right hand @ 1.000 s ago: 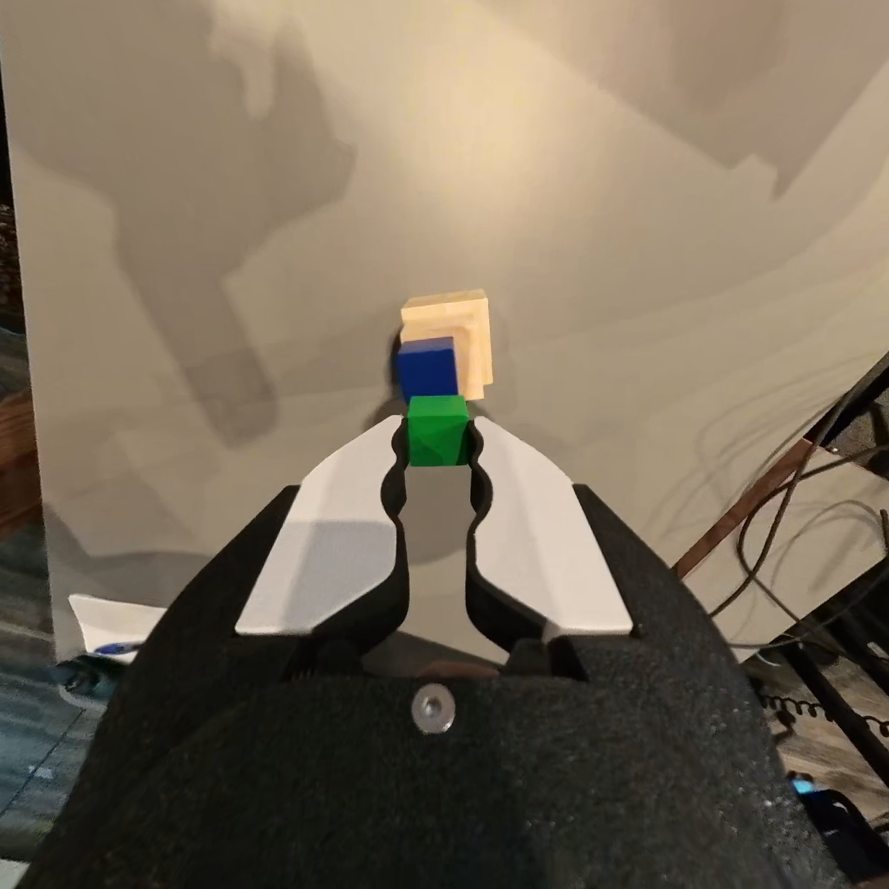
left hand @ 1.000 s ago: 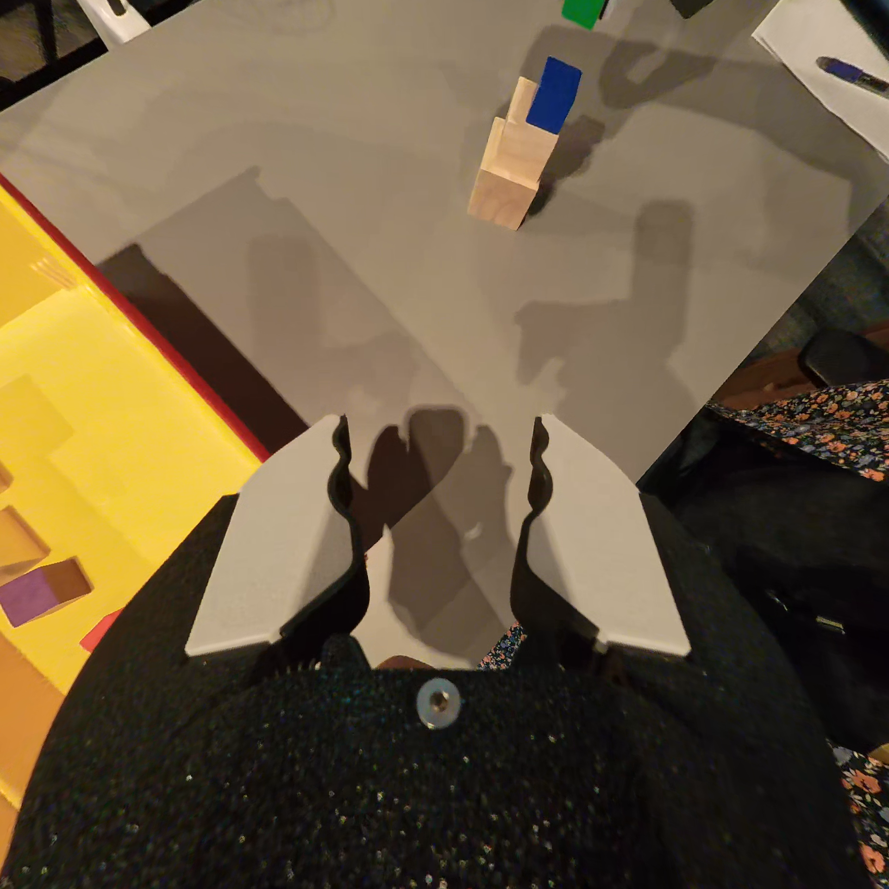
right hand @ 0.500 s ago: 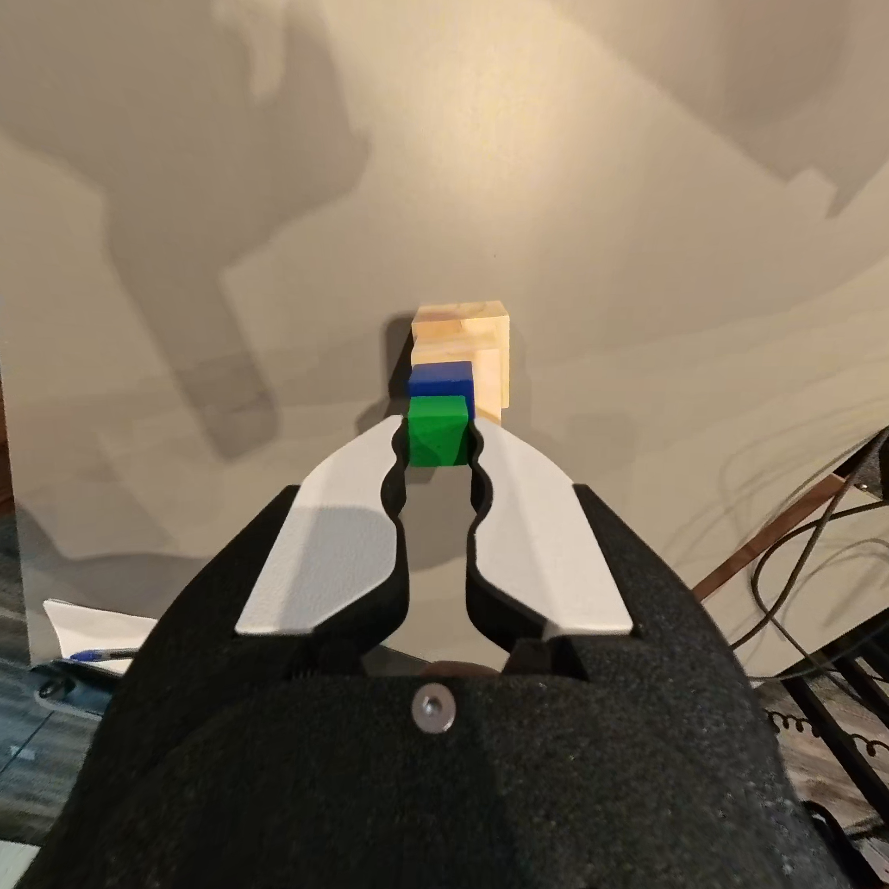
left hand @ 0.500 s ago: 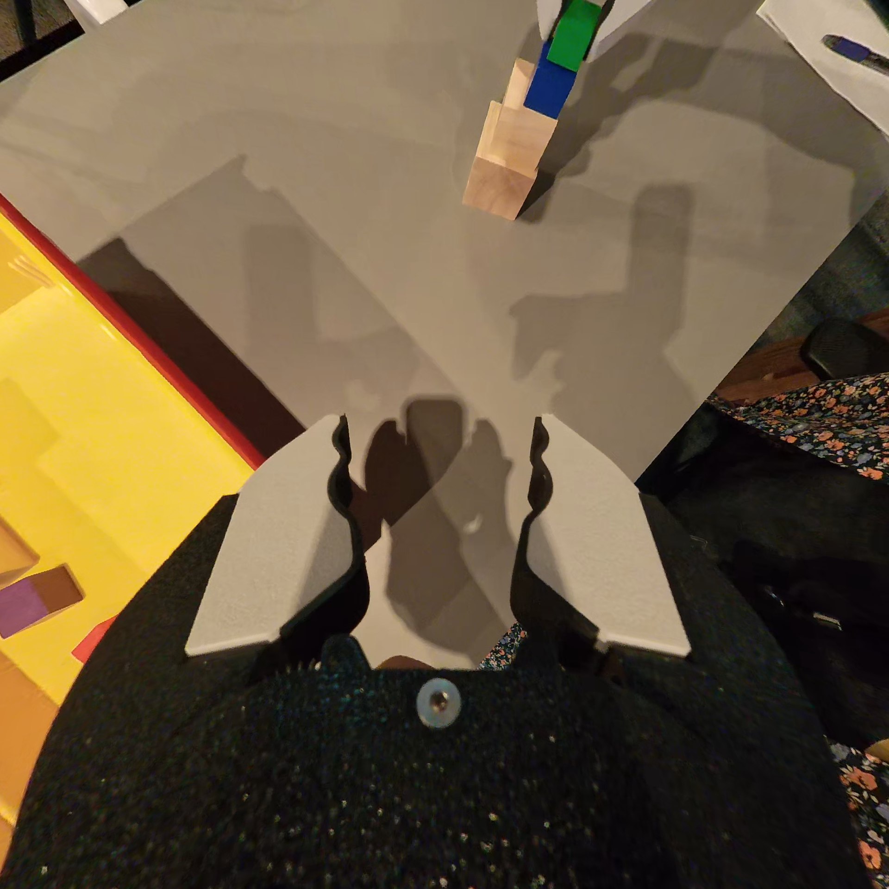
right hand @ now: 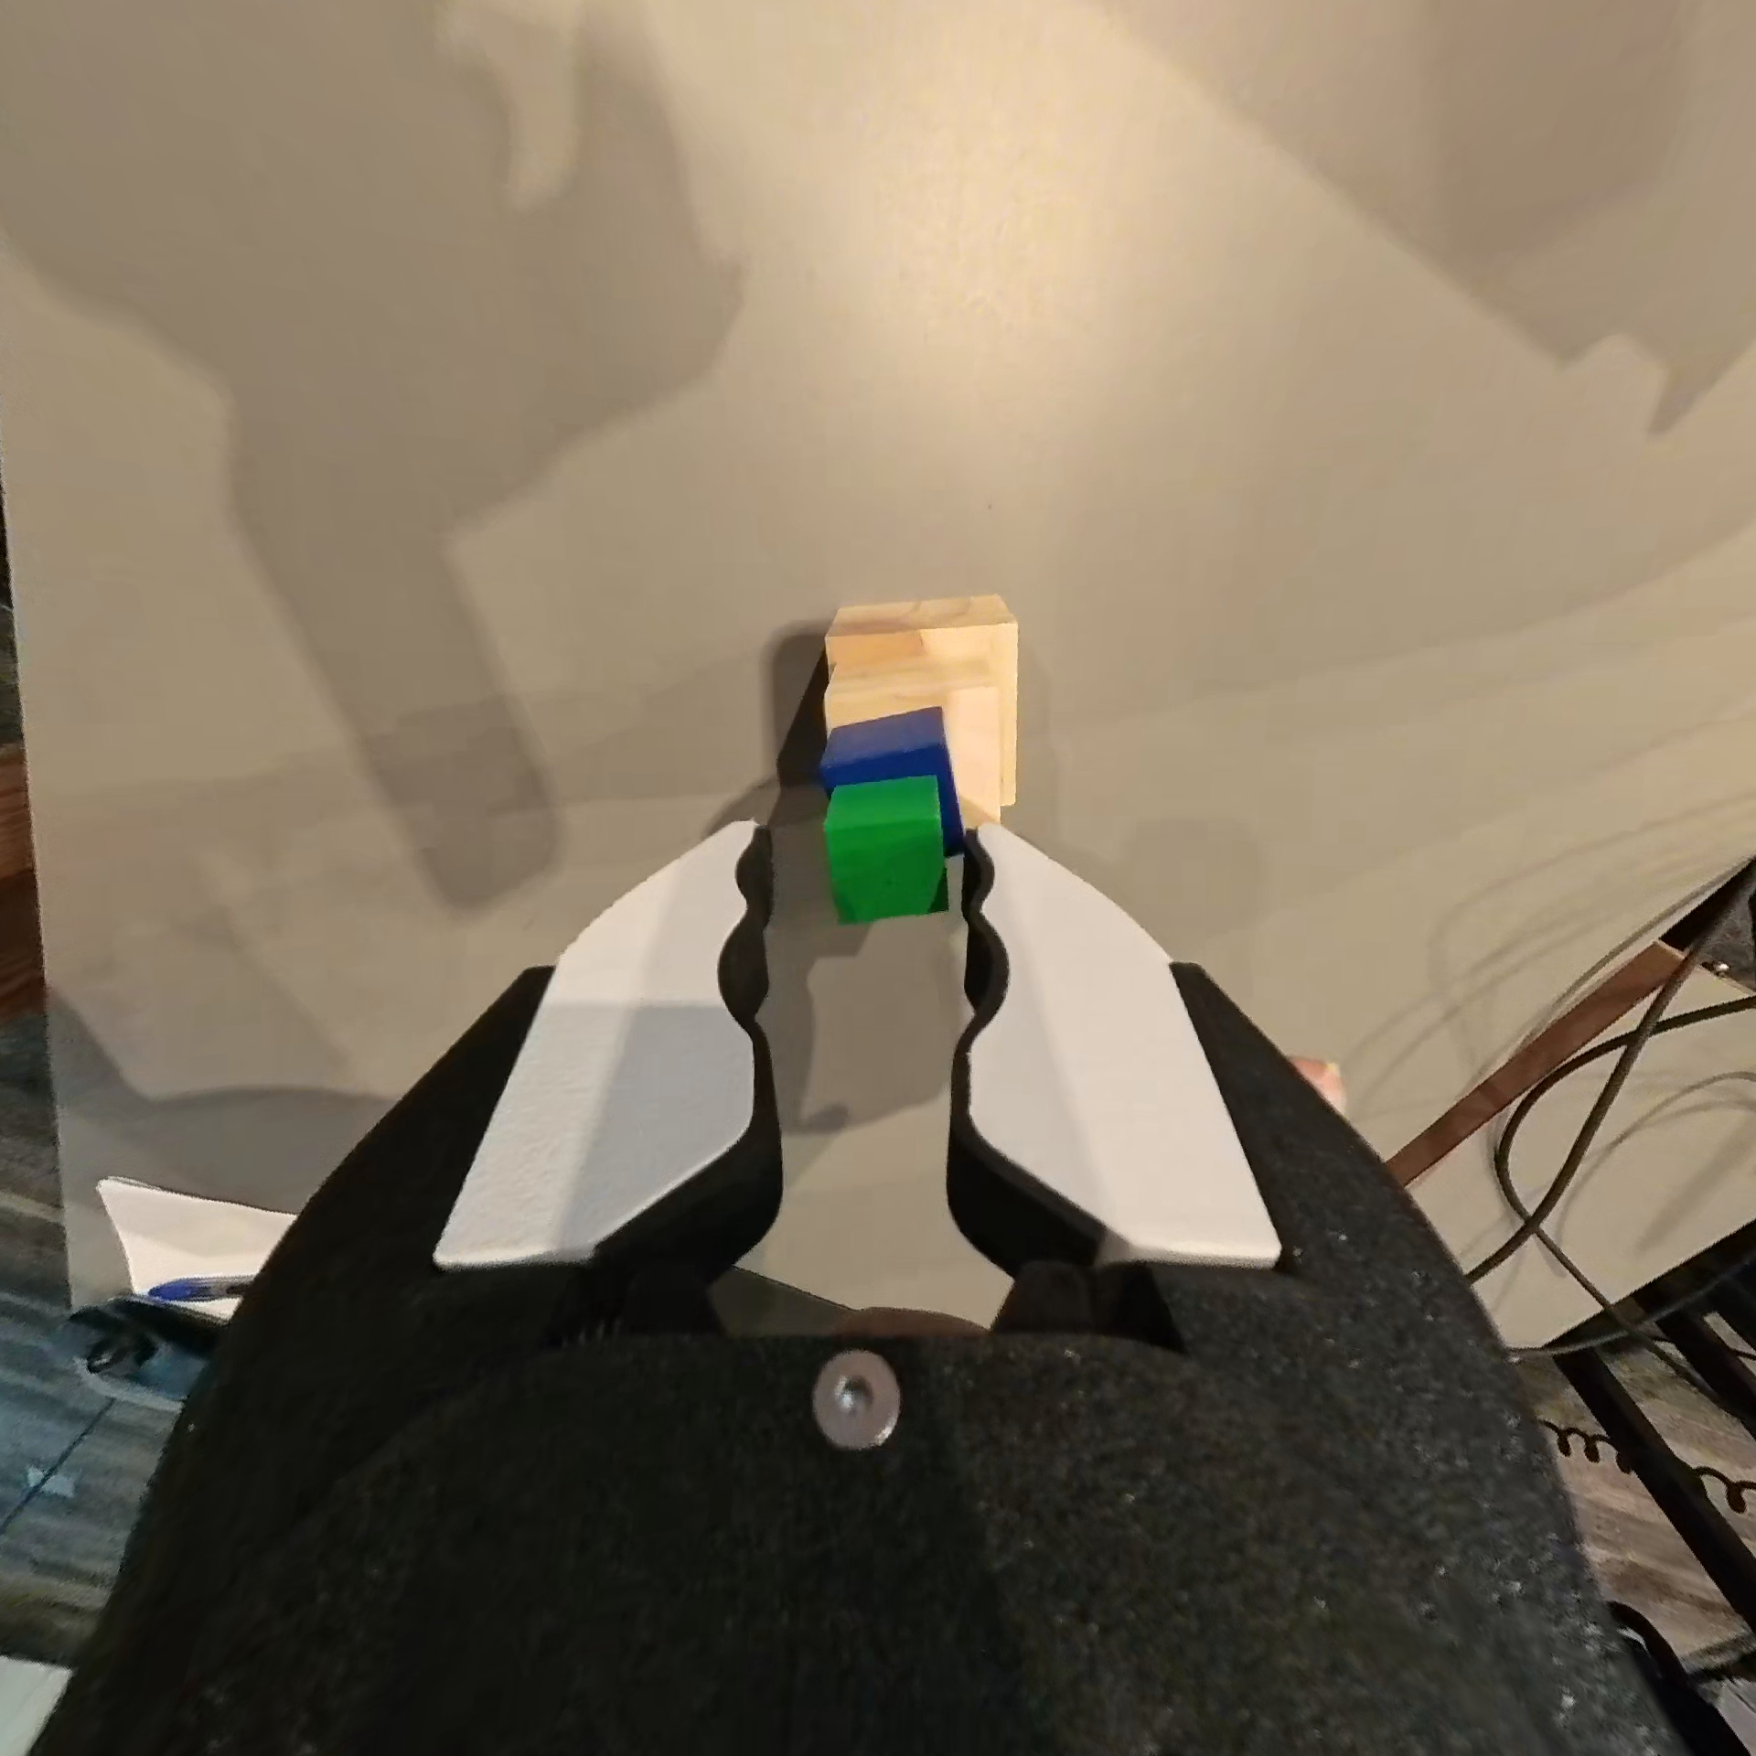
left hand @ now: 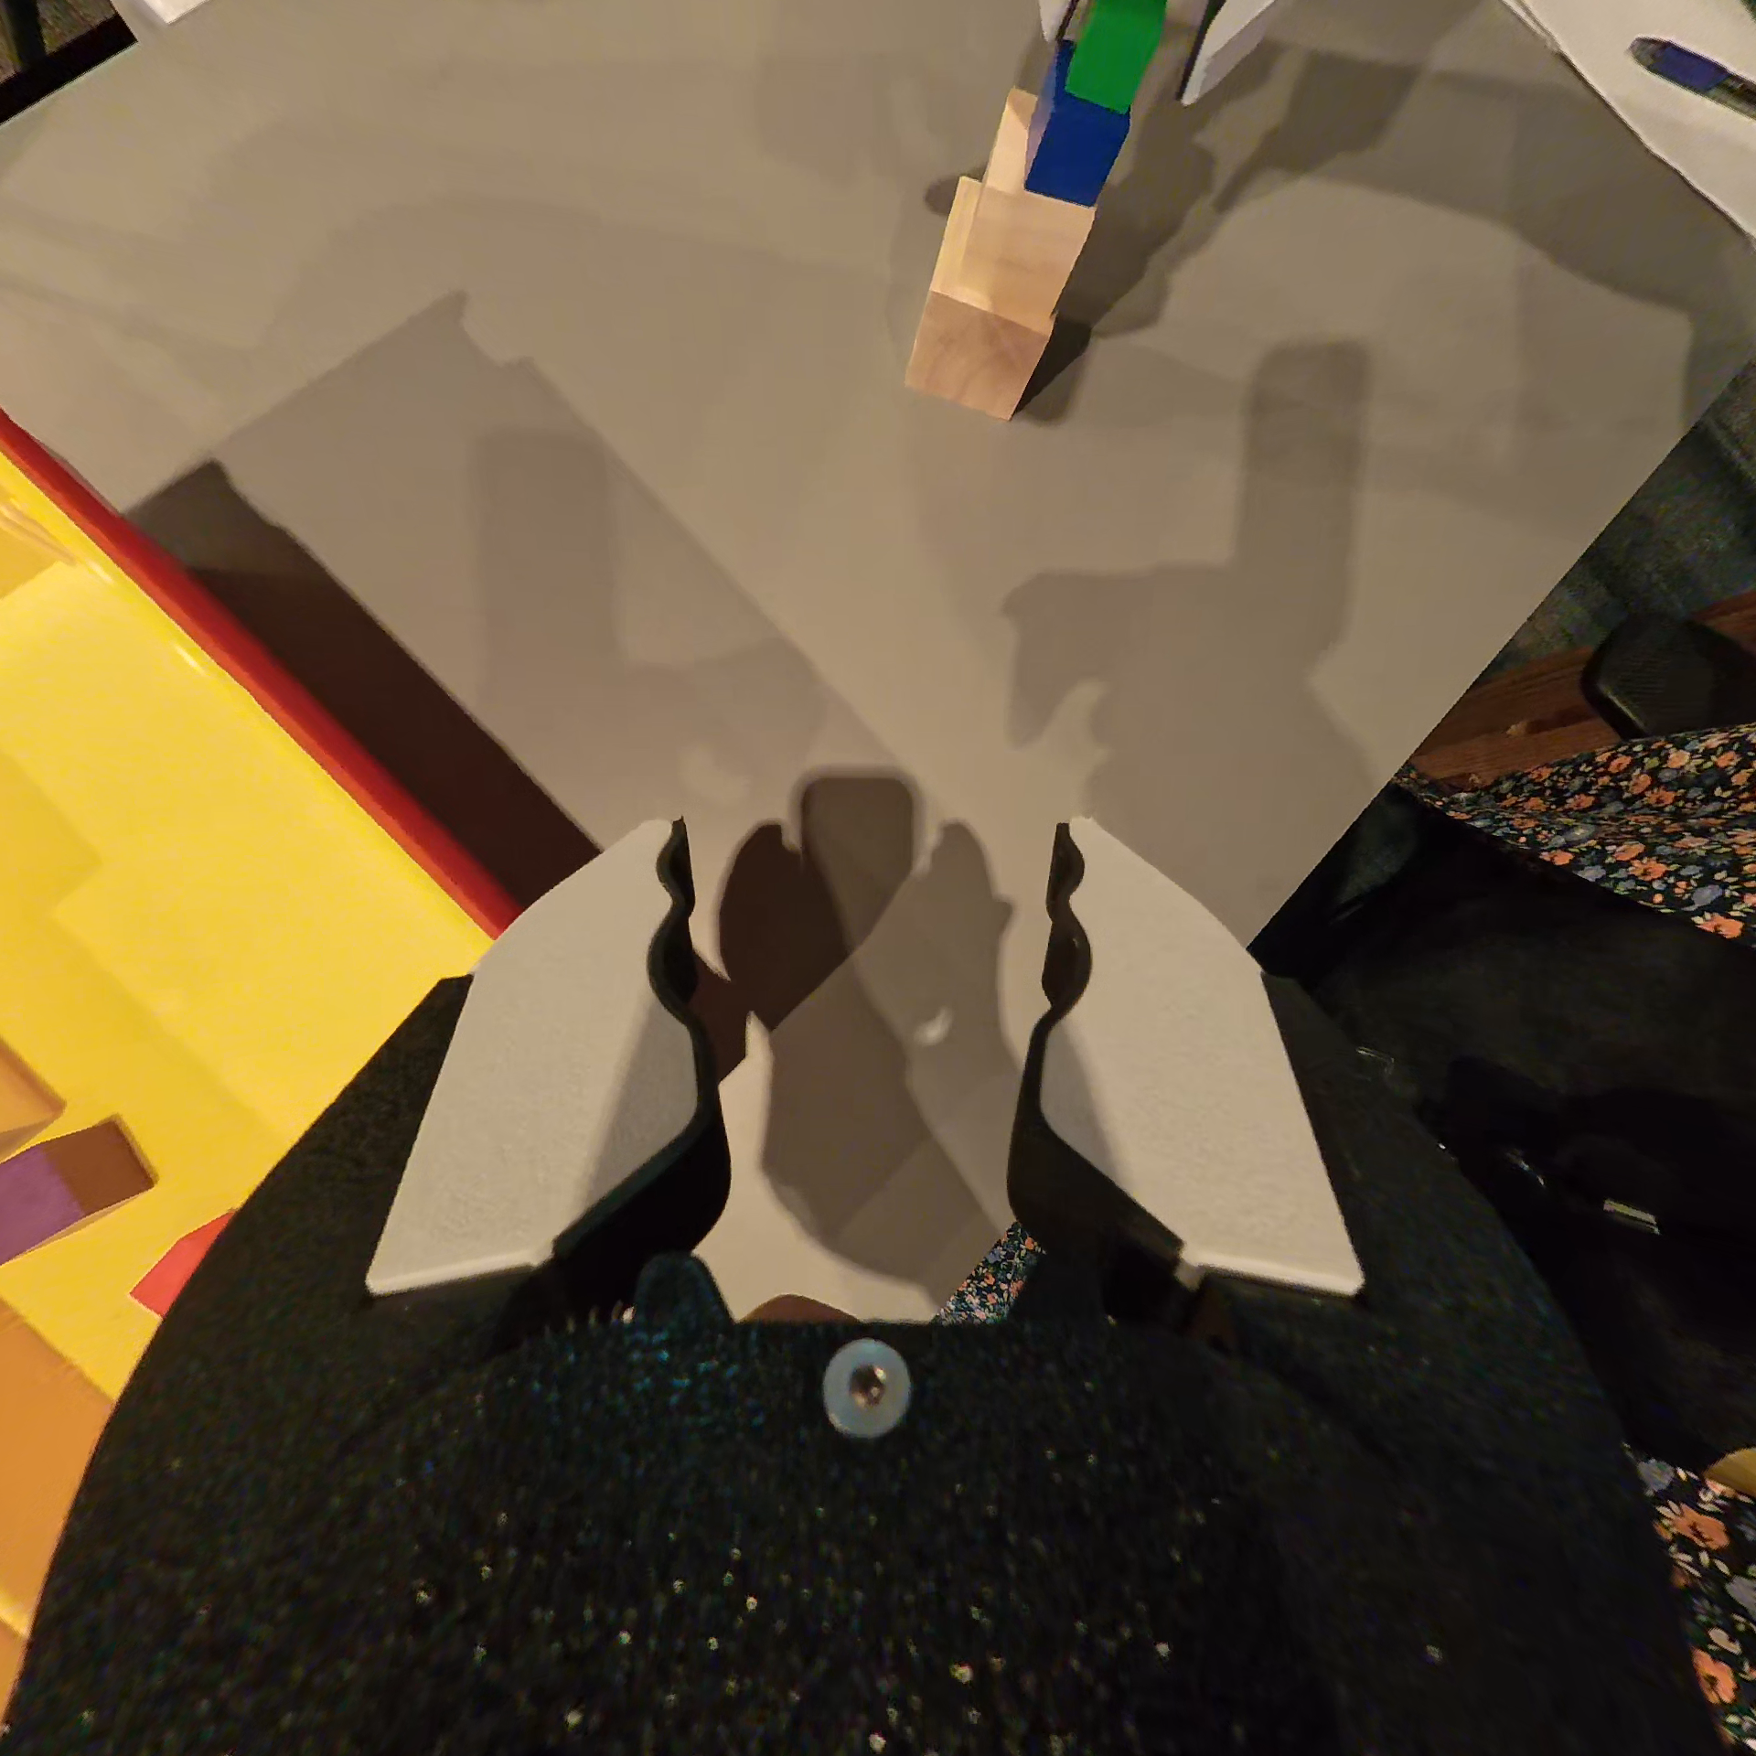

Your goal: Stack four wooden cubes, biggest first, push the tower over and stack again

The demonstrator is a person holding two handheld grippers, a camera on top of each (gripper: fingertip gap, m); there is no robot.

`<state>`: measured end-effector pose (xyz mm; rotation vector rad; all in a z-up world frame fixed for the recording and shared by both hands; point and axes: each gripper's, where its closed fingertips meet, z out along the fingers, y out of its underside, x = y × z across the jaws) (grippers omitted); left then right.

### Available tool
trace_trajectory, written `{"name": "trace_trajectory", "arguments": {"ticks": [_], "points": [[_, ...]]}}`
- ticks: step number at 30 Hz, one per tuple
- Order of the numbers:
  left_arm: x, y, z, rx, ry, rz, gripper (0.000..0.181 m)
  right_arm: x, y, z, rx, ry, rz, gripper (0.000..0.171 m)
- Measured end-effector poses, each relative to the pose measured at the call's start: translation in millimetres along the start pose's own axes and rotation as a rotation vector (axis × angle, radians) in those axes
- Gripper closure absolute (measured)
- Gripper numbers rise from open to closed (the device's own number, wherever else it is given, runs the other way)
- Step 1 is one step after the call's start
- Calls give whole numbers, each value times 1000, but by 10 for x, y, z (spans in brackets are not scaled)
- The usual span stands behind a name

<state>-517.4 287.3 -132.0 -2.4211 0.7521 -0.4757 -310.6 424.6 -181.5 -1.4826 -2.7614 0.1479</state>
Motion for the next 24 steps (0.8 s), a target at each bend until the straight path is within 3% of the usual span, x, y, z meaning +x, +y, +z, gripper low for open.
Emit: {"name": "trace_trajectory", "arguments": {"ticks": [16, 19, 22, 24], "points": [[36, 13, 69, -25, 6, 14, 110, -113, 120, -254, 16, 100, 54, 134], [52, 11, 74, -27, 8, 17, 109, -208, 184, -260, 18, 110, 75, 143], [67, 5, 74, -26, 8, 20, 109, -375, 173, -232, 40, 84, 64, 171], [78, 2, 78, -28, 8, 22, 109, -466, 141, -177, 56, 79, 55, 171]]}}
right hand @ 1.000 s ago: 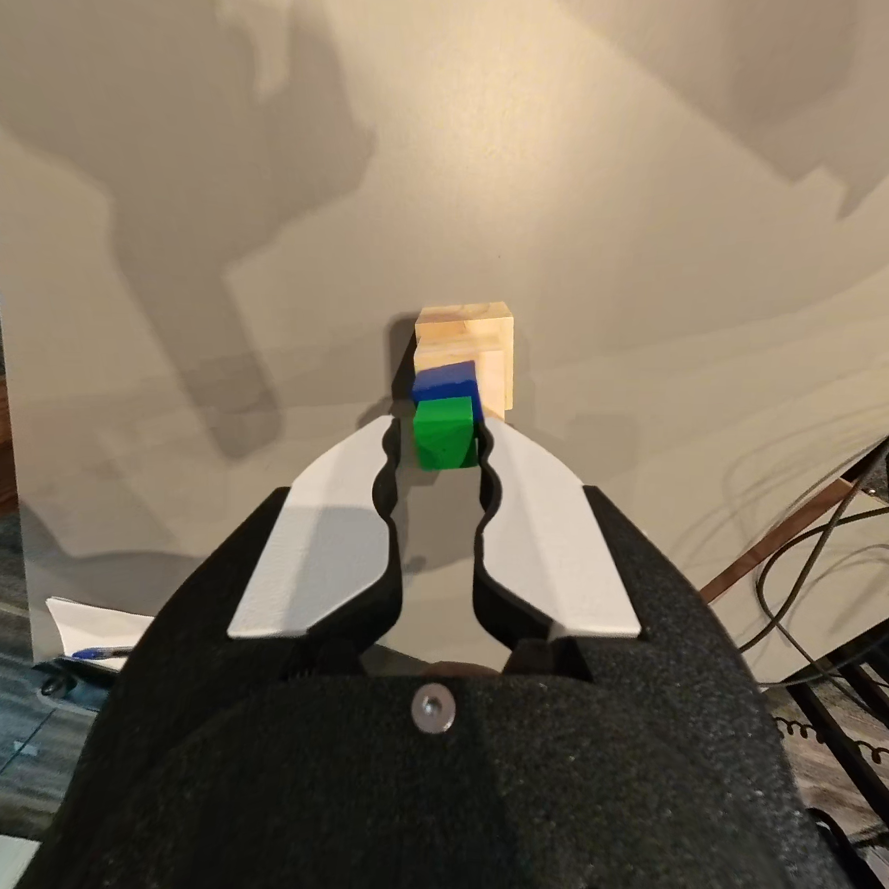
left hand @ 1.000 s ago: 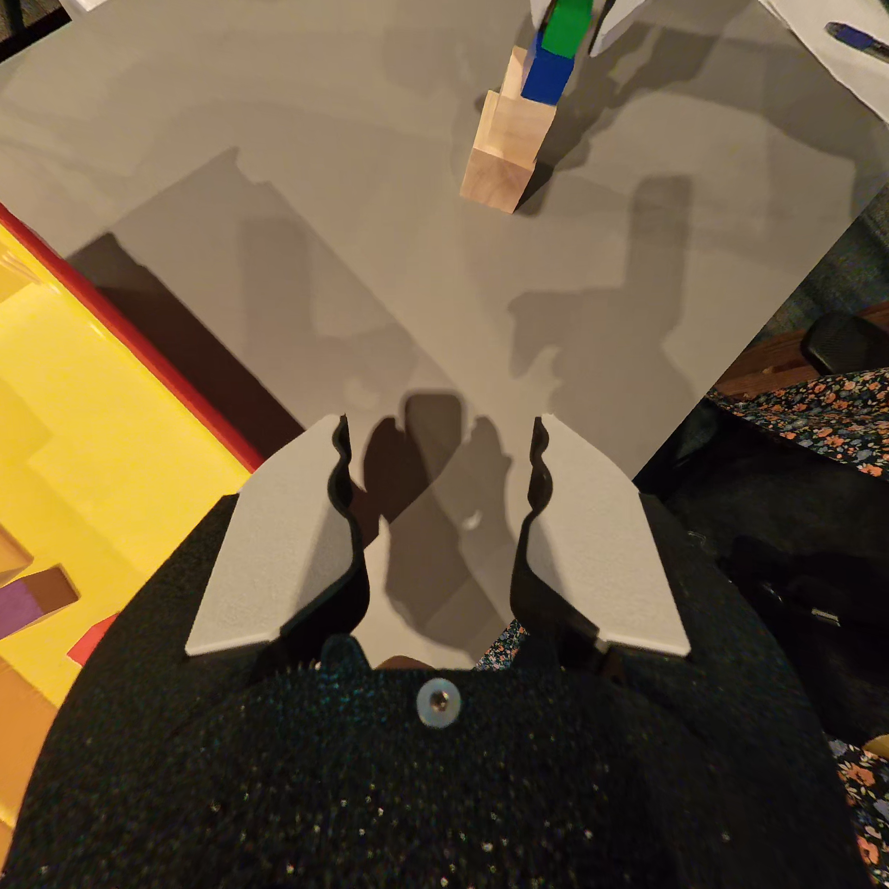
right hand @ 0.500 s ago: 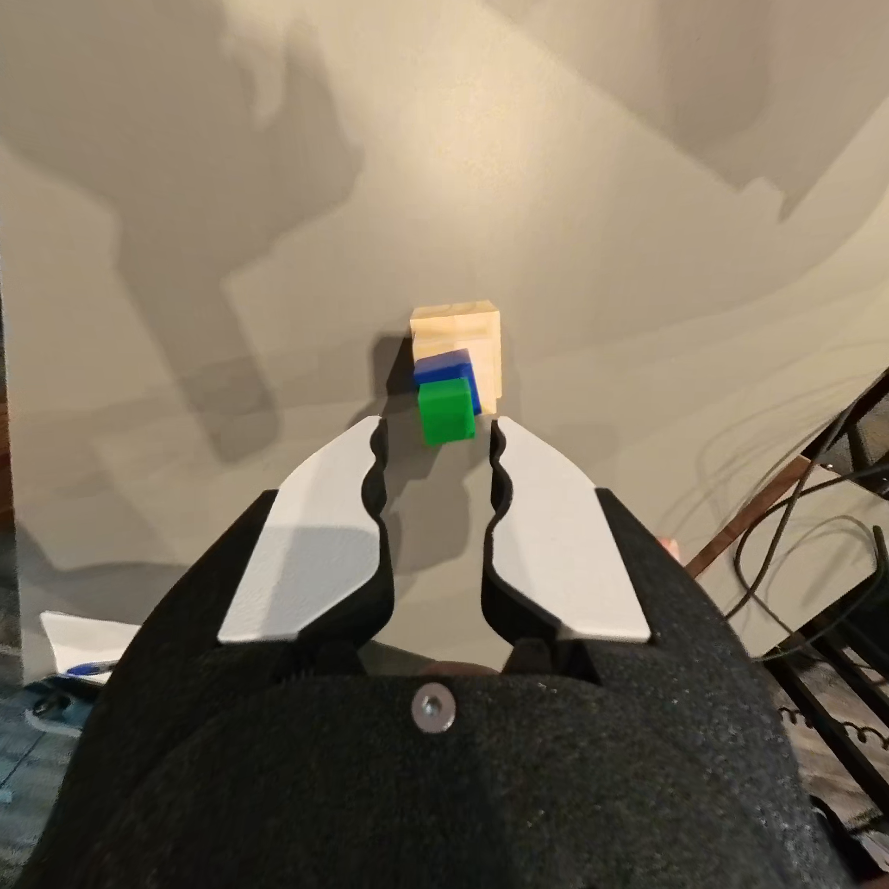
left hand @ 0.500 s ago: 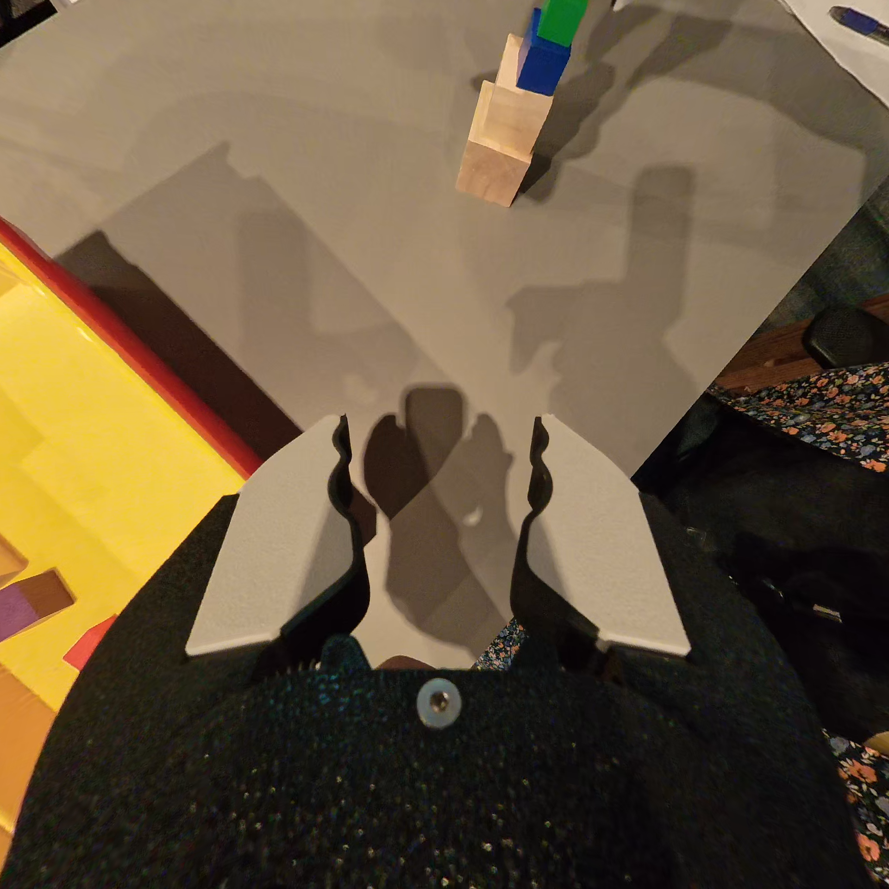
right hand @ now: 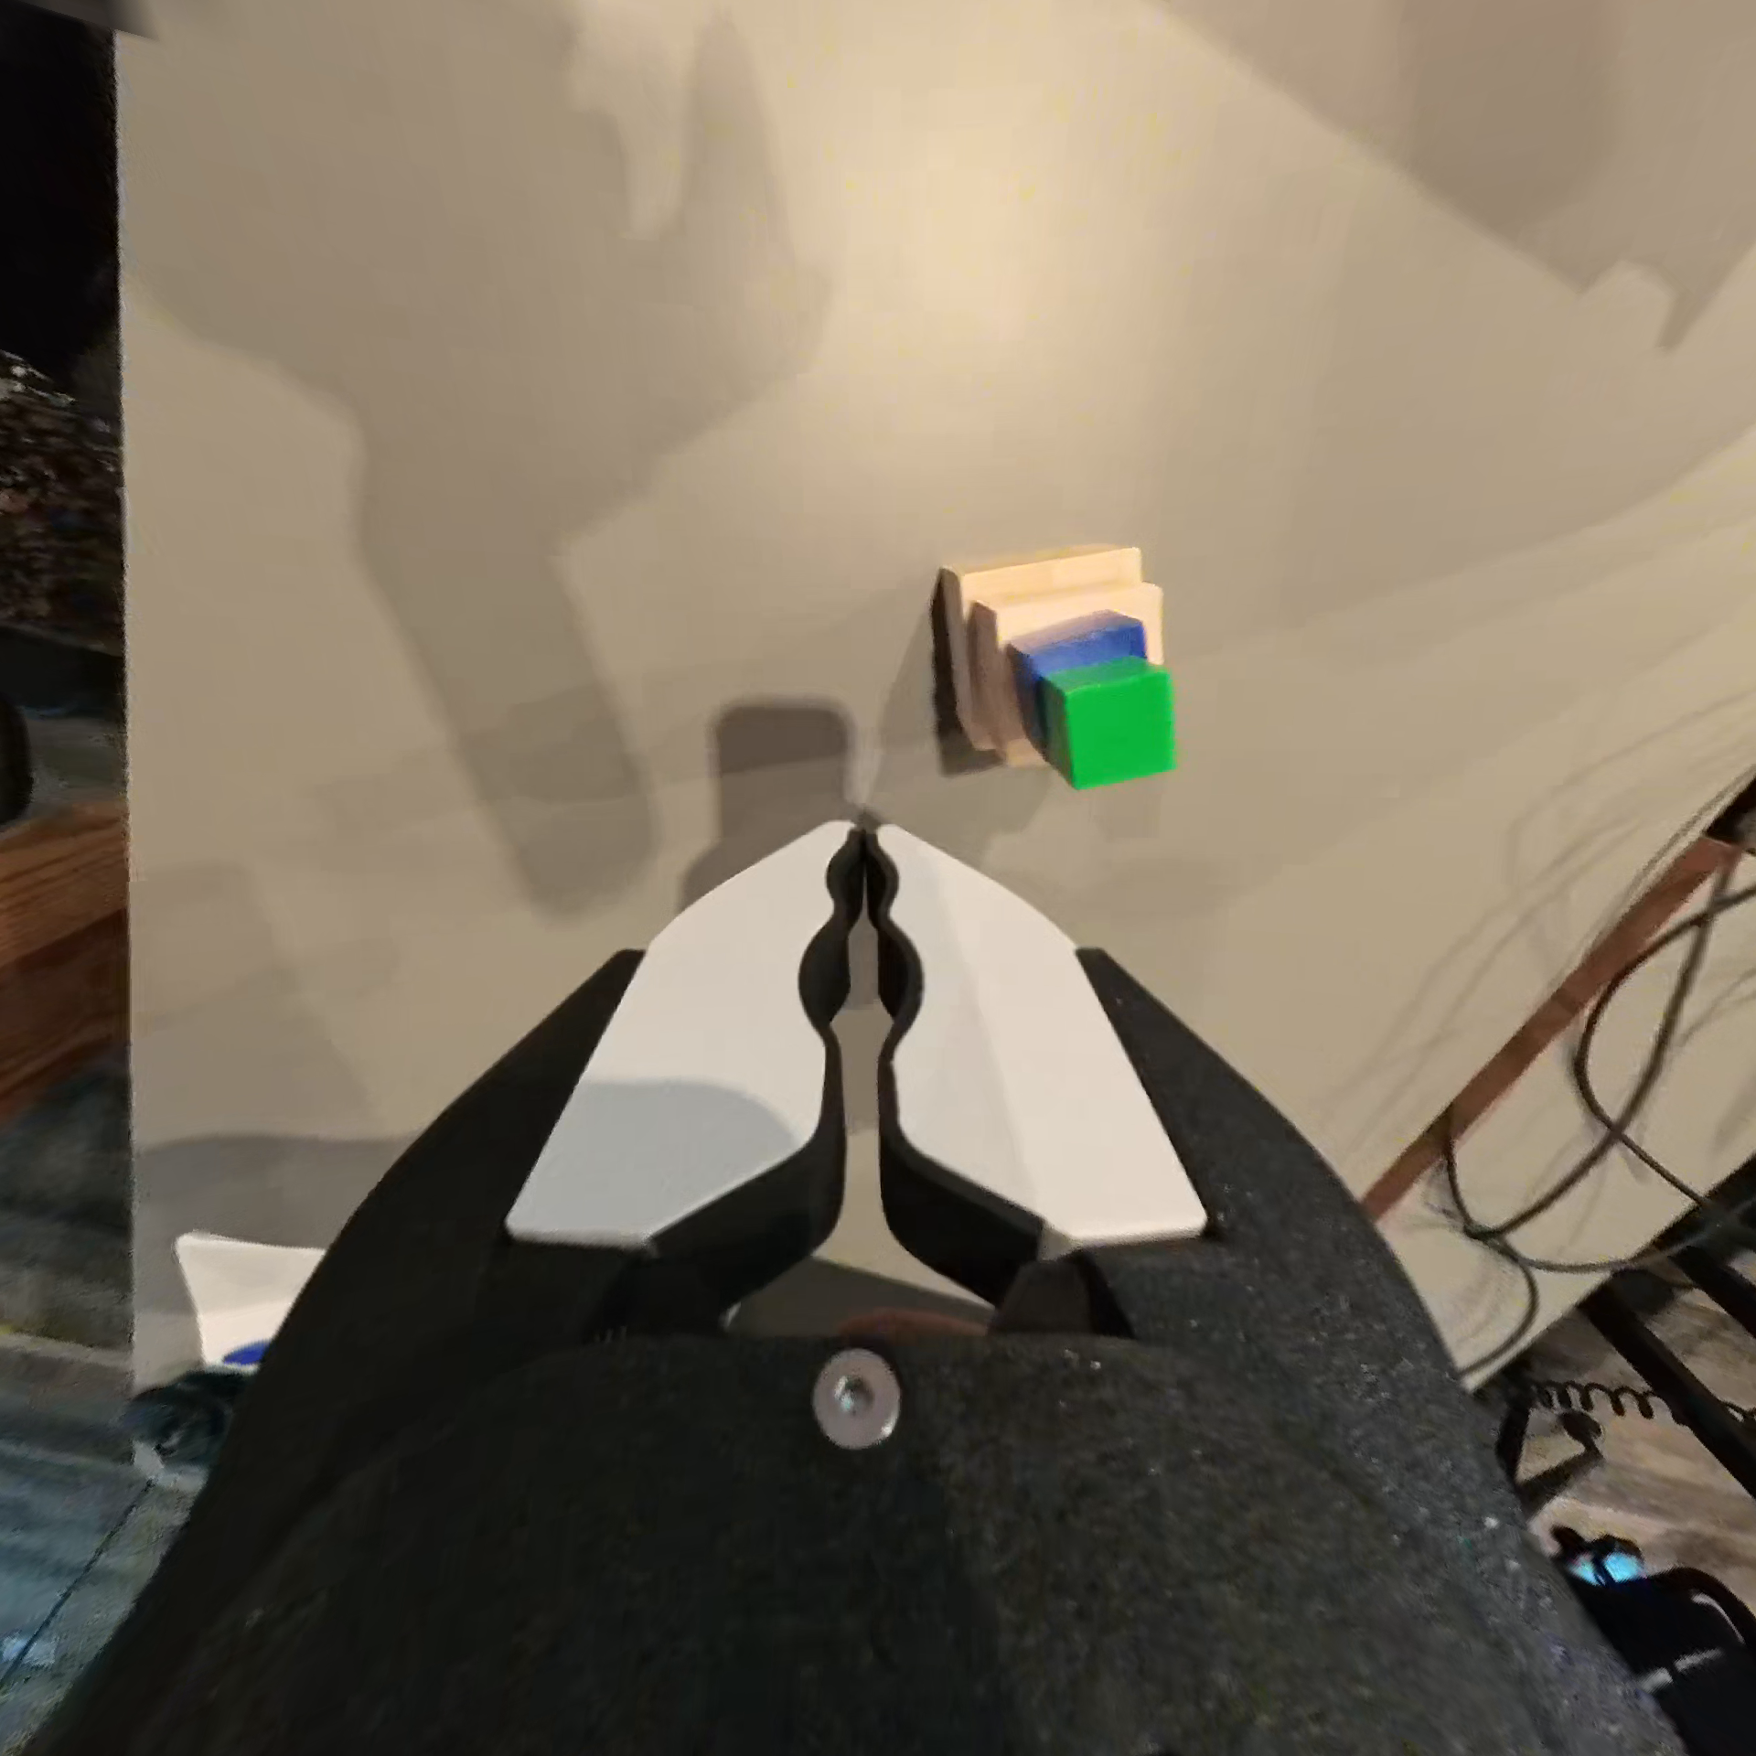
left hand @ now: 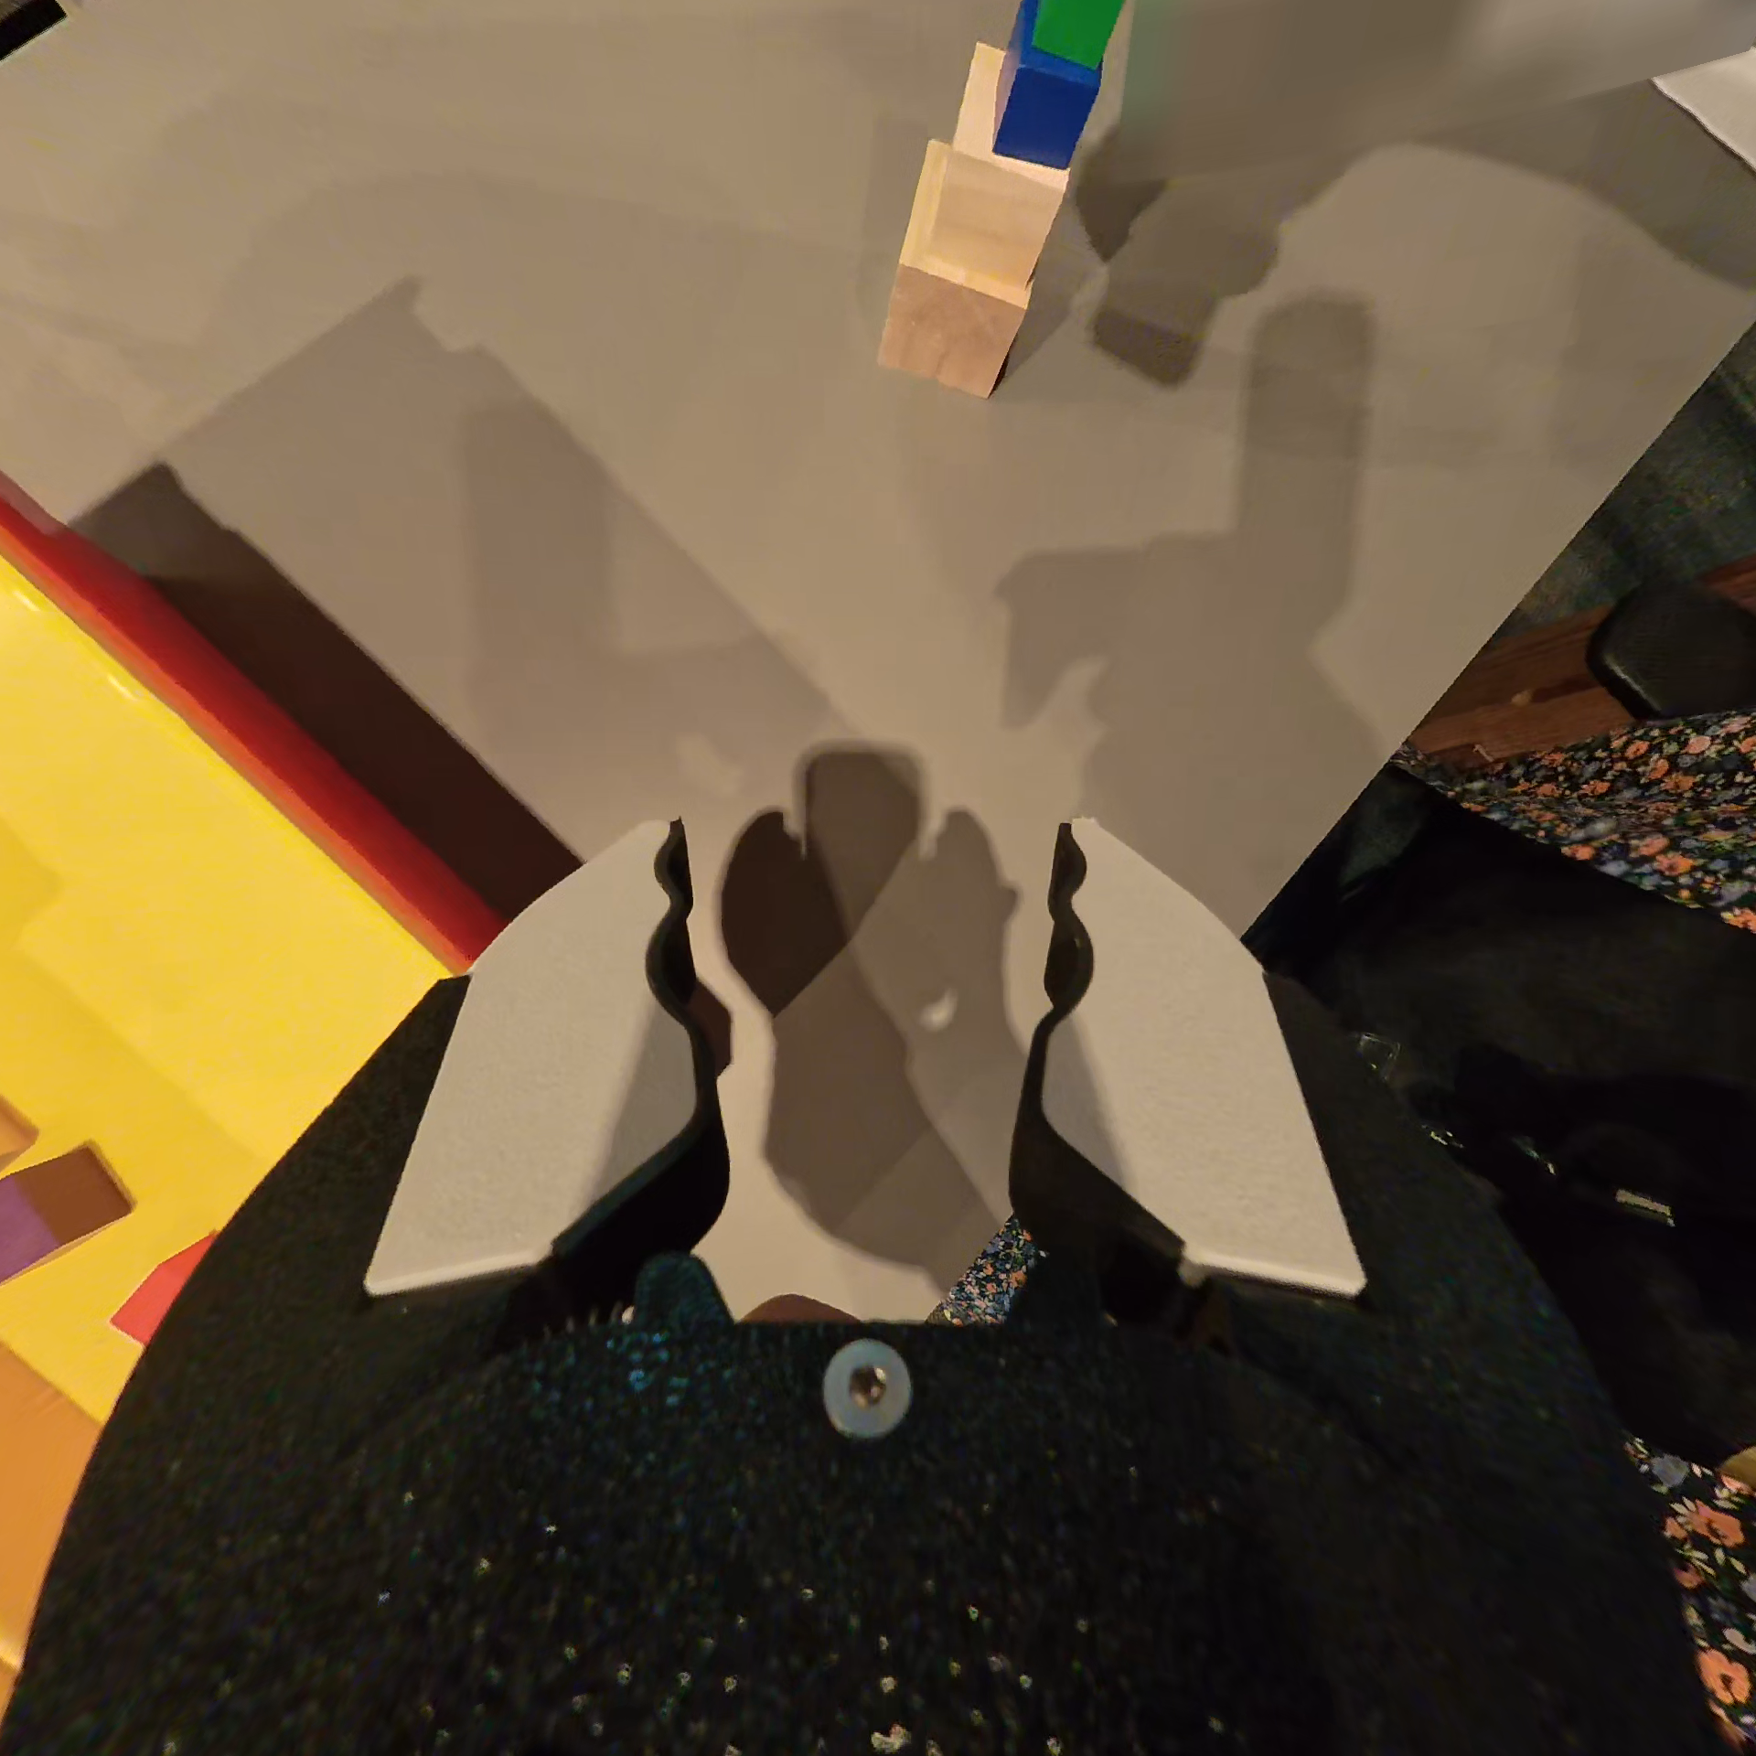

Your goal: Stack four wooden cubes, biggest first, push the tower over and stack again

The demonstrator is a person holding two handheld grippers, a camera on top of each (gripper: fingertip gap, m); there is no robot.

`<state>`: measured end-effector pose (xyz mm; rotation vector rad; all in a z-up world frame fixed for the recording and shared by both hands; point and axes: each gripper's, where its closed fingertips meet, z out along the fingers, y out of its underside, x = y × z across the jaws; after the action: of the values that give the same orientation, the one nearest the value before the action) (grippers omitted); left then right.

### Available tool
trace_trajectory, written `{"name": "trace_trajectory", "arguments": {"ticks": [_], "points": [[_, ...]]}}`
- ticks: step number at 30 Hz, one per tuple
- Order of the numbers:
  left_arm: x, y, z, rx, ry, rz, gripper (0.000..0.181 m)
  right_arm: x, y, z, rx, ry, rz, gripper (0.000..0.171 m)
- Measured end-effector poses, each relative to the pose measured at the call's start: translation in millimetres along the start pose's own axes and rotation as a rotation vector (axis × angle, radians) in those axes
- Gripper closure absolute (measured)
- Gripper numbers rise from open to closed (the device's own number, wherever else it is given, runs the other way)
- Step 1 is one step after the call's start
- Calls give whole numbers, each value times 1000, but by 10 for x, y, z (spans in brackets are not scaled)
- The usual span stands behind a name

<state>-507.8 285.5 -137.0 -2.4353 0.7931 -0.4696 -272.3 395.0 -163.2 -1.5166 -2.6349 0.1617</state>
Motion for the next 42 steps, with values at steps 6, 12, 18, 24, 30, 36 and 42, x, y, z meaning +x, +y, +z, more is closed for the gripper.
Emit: {"name": "trace_trajectory", "arguments": {"ticks": [6, 12, 18, 24, 30, 36, 42], "points": [[47, -8, 10, -5, 3, 11, 109, -298, 7, 300, -13, -63, -30, 171], [51, -15, 2, -2, 4, 13, 109, -360, 79, 458, -23, -74, -18, 171], [45, -19, 35, -10, 11, 13, 109, -54, 181, 588, -23, -22, 2, 171], [20, -14, 68, -20, 15, 7, 109, 372, 103, 688, -5, 41, 5, 171], [-30, 10, 80, -27, 16, -5, 109, 587, -33, 606, 8, 60, -2, 171], [-52, 30, 89, -34, 17, -9, 109, 649, -139, 566, 2, 68, -15, 171], [-39, 37, 55, -30, 13, -6, 109, 632, -175, 557, 3, 56, -15, 171]]}}
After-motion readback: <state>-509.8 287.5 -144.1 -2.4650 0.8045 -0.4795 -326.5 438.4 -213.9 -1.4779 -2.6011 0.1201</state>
